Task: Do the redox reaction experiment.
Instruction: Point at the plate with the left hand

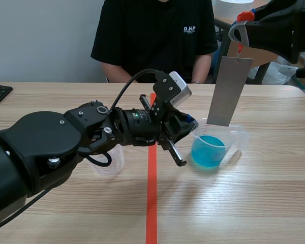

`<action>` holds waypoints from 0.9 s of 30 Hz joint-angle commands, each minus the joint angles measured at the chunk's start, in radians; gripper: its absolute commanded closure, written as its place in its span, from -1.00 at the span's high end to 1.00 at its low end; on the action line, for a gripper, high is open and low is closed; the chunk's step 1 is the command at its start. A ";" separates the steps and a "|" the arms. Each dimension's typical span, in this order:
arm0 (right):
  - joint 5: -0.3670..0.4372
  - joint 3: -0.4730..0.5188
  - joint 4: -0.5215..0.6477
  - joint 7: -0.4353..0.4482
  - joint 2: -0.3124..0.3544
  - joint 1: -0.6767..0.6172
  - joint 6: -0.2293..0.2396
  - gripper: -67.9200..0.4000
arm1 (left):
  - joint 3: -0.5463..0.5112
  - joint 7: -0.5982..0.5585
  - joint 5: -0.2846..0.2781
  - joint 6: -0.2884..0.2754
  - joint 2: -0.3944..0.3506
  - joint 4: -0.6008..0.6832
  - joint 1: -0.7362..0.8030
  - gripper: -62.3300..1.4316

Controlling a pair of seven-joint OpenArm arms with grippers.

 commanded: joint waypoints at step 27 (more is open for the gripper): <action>0.011 0.028 0.003 0.015 0.002 0.020 0.005 -0.94 | -0.001 -0.057 -0.022 0.015 0.011 0.013 -0.017 -0.85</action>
